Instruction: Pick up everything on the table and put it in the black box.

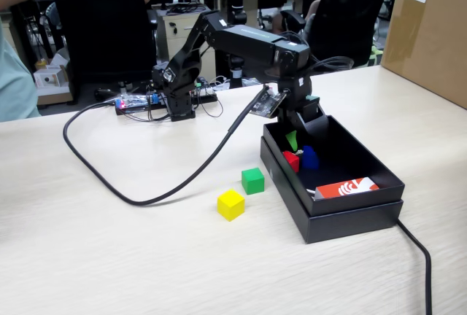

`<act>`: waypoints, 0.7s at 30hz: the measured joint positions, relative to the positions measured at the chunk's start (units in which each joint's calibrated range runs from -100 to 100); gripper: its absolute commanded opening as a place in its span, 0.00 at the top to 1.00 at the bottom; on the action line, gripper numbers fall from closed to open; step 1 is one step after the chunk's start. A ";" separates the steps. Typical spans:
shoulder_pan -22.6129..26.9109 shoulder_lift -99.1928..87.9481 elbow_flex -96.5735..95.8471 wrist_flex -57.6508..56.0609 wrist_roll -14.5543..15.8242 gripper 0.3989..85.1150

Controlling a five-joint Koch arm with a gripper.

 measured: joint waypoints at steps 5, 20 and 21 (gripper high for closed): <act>-4.49 -14.24 0.09 -0.77 -1.17 0.54; -12.11 -12.94 -11.59 -0.77 -5.67 0.45; -11.92 -12.04 -13.33 -0.77 -5.18 0.45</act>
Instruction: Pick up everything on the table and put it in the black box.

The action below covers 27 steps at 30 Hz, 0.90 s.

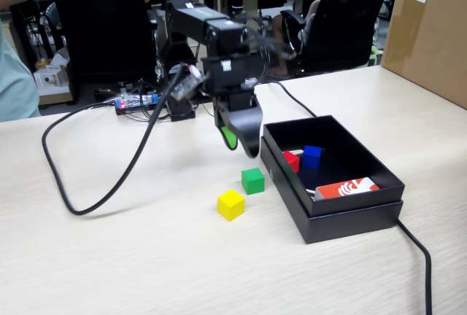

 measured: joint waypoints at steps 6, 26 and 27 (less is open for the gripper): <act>0.83 6.73 -0.27 0.23 1.66 0.44; 1.17 14.89 11.78 0.39 2.54 0.85; 1.27 11.65 11.87 0.39 2.49 0.85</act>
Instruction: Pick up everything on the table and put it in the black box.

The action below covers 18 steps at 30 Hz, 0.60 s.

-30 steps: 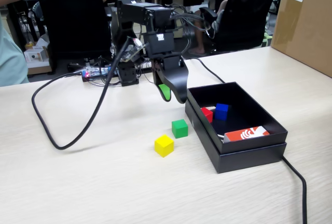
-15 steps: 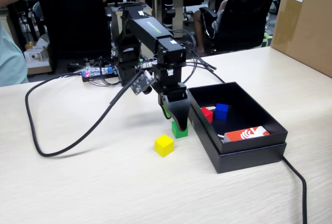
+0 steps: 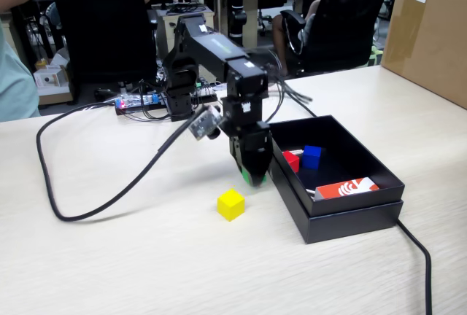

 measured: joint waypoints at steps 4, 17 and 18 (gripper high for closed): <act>4.59 -14.89 1.73 -0.08 -0.24 0.85; 12.94 6.99 10.13 -0.15 4.00 0.84; 12.99 7.64 10.13 -0.15 4.15 0.84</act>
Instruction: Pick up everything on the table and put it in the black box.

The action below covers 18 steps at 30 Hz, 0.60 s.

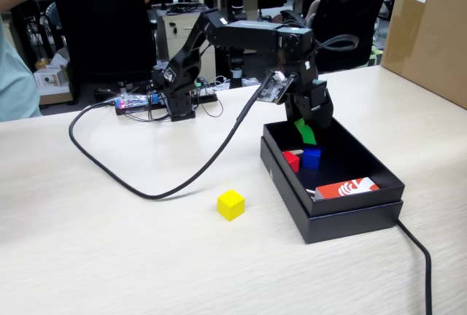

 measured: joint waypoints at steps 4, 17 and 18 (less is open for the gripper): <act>-0.20 1.17 0.09 0.08 0.20 0.80; -1.27 -0.13 -0.27 -1.32 0.20 0.51; -1.86 -3.75 -1.37 -1.55 0.20 0.51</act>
